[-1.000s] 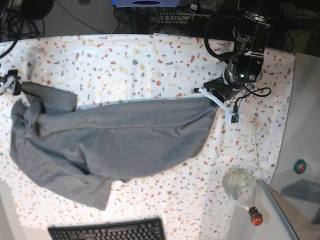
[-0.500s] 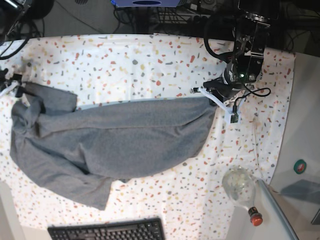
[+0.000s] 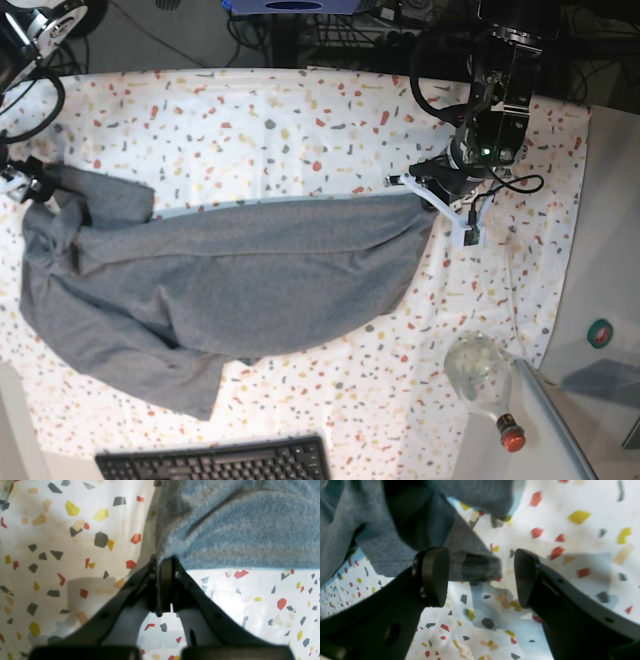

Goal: Layout the t-shirt on the table in an organized manner, then fold the t-shirt properly
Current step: 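Regrasp the shirt corner with the right gripper and pull it outward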

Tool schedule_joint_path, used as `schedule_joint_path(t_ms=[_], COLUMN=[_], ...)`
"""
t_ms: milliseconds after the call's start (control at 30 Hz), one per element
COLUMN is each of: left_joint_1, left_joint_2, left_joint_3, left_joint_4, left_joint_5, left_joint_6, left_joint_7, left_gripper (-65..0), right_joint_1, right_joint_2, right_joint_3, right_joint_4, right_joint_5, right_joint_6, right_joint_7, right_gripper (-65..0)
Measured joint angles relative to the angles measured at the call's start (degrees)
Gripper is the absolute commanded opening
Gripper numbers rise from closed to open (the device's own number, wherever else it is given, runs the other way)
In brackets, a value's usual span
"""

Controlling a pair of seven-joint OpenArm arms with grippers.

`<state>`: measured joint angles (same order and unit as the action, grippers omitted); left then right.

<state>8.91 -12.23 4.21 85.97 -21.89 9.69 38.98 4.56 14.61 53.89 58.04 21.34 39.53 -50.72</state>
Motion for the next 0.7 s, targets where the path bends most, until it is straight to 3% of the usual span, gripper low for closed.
schedule_joint_path(t_ms=[233, 467, 533, 633, 700], left_joint_1=[0.0, 0.0, 0.0, 0.0, 0.0], left_joint_2=[0.0, 0.0, 0.0, 0.0, 0.0], left_joint_3=[0.0, 0.0, 0.0, 0.0, 0.0], left_joint_4=[0.0, 0.0, 0.0, 0.0, 0.0], left_joint_5=[0.0, 0.0, 0.0, 0.0, 0.0], left_joint_6=[0.0, 0.0, 0.0, 0.0, 0.0], left_joint_7=[0.0, 0.0, 0.0, 0.0, 0.0], left_gripper=[-65.0, -65.0, -65.0, -65.0, -65.0], right_joint_1=[-1.6, -2.3, -2.4, -2.7, -2.8], right_joint_2=[-0.3, 0.3, 0.3, -0.6, -0.9], right_joint_3=[-0.2, -4.9, -5.0, -5.3, -5.3], right_joint_4=[-2.9, -2.7, -2.8, -3.2, -3.2], right_joint_5=[1.0, 1.2, 0.8, 0.6, 0.8], right_joint_6=[0.1, 0.2, 0.2, 0.2, 0.2], right_joint_7=[1.0, 1.8, 3.1, 5.1, 5.3], right_gripper=[-28.1, -29.9, -40.4, -63.5, -65.0])
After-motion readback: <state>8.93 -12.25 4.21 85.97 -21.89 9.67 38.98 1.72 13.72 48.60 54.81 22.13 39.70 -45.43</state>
